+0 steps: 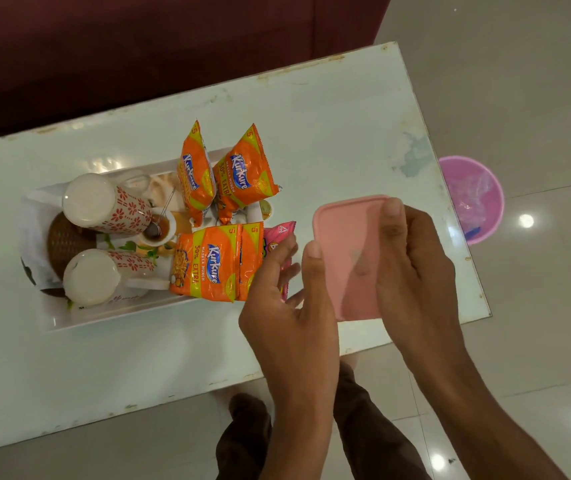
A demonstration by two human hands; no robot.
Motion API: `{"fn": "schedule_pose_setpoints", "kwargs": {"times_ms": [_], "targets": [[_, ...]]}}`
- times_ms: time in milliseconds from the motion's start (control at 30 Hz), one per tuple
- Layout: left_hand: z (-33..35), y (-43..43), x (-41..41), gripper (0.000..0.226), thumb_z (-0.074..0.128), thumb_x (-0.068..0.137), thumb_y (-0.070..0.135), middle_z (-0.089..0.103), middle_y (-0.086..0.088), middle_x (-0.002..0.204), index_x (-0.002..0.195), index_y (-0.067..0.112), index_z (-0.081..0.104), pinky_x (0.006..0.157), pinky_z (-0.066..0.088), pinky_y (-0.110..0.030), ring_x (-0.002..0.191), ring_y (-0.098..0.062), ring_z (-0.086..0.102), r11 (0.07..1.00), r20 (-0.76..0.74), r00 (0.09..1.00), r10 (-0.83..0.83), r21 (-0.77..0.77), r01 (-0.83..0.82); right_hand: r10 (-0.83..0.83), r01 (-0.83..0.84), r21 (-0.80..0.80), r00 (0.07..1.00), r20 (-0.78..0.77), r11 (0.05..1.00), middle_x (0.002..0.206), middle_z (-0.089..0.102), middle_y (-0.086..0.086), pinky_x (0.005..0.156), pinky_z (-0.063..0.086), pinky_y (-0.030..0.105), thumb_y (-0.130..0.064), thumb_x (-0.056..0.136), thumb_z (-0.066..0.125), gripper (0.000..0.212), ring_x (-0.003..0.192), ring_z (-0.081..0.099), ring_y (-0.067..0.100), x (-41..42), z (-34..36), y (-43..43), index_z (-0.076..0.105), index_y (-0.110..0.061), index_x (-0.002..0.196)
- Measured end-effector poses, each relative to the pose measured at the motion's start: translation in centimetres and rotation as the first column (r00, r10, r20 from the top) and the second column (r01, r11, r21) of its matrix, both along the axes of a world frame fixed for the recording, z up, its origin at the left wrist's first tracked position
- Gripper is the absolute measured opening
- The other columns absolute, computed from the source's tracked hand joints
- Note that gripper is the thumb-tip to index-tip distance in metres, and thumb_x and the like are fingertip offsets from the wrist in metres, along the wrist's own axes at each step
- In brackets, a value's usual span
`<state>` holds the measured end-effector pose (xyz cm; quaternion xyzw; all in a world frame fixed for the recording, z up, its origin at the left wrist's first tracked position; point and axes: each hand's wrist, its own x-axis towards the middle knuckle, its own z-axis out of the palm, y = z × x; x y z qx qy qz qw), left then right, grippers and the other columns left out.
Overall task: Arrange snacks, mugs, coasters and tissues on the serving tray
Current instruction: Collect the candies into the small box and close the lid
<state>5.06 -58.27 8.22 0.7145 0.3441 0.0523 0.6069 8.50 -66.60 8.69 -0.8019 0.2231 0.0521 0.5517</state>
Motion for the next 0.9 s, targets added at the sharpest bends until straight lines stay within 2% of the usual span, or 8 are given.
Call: {"fn": "schedule_pose_setpoints", "kwargs": {"times_ms": [67, 200, 333, 500, 633, 700, 800, 900], "targets": [[-0.1, 0.0, -0.1, 0.036, 0.06, 0.087, 0.049, 0.07, 0.024, 0.1, 0.112, 0.028, 0.074, 0.063, 0.047, 0.002, 0.099, 0.018, 0.06, 0.999, 0.006, 0.999, -0.04, 0.023, 0.04, -0.003, 0.003, 0.031, 1.0, -0.005, 1.0, 0.089, 0.059, -0.019, 0.05, 0.042, 0.001, -0.063, 0.083, 0.03, 0.054, 0.079, 0.059, -0.016, 0.5, 0.0, 0.0, 0.047, -0.024, 0.116], [-0.6, 0.4, 0.6, 0.027, 0.065, 0.092, 0.037, 0.076, 0.012, 0.096, 0.109, 0.021, 0.078, 0.066, 0.052, -0.004, 0.097, 0.01, 0.062, 0.993, -0.022, 0.997, -0.077, 0.086, 0.079, 0.038, -0.036, 0.064, 0.999, -0.034, 0.997, 0.101, 0.06, -0.023, 0.051, 0.044, 0.002, -0.062, 0.081, 0.039, 0.048, 0.087, 0.058, -0.017, 0.6, 0.1, -0.4, 0.045, -0.03, 0.116], [-1.0, 0.6, 1.7, 0.024, 0.065, 0.094, 0.034, 0.077, 0.008, 0.094, 0.109, 0.02, 0.078, 0.067, 0.056, -0.009, 0.096, 0.006, 0.064, 0.993, -0.044, 0.998, -0.049, 0.105, 0.053, 0.072, -0.07, -0.175, 0.997, 0.009, 0.982, 0.119, 0.057, -0.012, 0.071, 0.049, 0.007, -0.048, 0.089, 0.052, 0.032, 0.102, 0.058, 0.0, 0.9, -0.3, -1.4, 0.06, -0.032, 0.116], [-1.8, 0.1, 3.2, 0.026, 0.061, 0.096, 0.037, 0.078, 0.009, 0.097, 0.11, 0.022, 0.078, 0.073, 0.063, -0.027, 0.093, 0.004, 0.067, 0.988, -0.093, 0.993, -0.077, 0.125, 0.088, 0.049, -0.03, -0.232, 0.996, 0.075, 0.972, 0.087, 0.067, -0.02, 0.063, 0.043, -0.002, -0.038, 0.088, 0.065, 0.02, 0.085, 0.061, -0.009, 2.5, -1.0, -2.6, 0.07, -0.026, 0.103], [-2.2, 0.3, 4.5, 0.03, 0.057, 0.099, 0.036, 0.079, 0.004, 0.098, 0.106, 0.016, 0.078, 0.08, 0.064, -0.039, 0.095, -0.007, 0.073, 0.996, -0.1, 0.994, -0.053, 0.06, 0.06, 0.018, 0.002, -0.227, 0.996, 0.084, 0.974, 0.079, 0.064, -0.027, 0.063, 0.041, -0.003, -0.033, 0.087, 0.067, 0.016, 0.076, 0.06, -0.016, 5.2, -3.0, -2.8, 0.073, -0.024, 0.099], [-2.3, 0.8, 4.9, 0.03, 0.057, 0.099, 0.036, 0.079, 0.004, 0.099, 0.106, 0.015, 0.077, 0.082, 0.063, -0.038, 0.097, -0.01, 0.073, 1.0, -0.093, 0.996, -0.002, 0.026, 0.004, 0.003, 0.012, -0.234, 0.998, 0.062, 0.972, 0.078, 0.065, -0.023, 0.063, 0.041, -0.003, -0.032, 0.087, 0.066, 0.017, 0.07, 0.059, -0.016, 6.9, -4.7, -2.6, 0.074, -0.022, 0.099], [-2.1, 1.9, 4.9, 0.023, 0.057, 0.1, 0.033, 0.08, 0.008, 0.091, 0.097, 0.024, 0.078, 0.073, 0.063, -0.024, 0.091, -0.007, 0.075, 0.995, -0.08, 0.995, 0.058, -0.076, -0.064, 0.002, -0.003, -0.235, 1.0, -0.005, 0.972, 0.082, 0.069, -0.014, 0.063, 0.039, -0.004, -0.031, 0.087, 0.065, 0.02, 0.067, 0.06, -0.01, 9.0, -7.6, -2.0, 0.075, -0.019, 0.1], [-1.7, 3.2, 4.9, 0.022, 0.057, 0.101, 0.028, 0.08, 0.008, 0.09, 0.093, 0.026, 0.077, 0.073, 0.062, -0.025, 0.092, -0.01, 0.076, 0.98, -0.058, 0.993, 0.098, -0.17, -0.107, 0.018, -0.029, -0.229, 0.998, -0.053, 0.973, 0.083, 0.07, -0.011, 0.064, 0.04, -0.002, -0.028, 0.088, 0.065, 0.02, 0.072, 0.063, -0.001, 10.4, -10.0, -1.1, 0.075, -0.017, 0.1]]}}
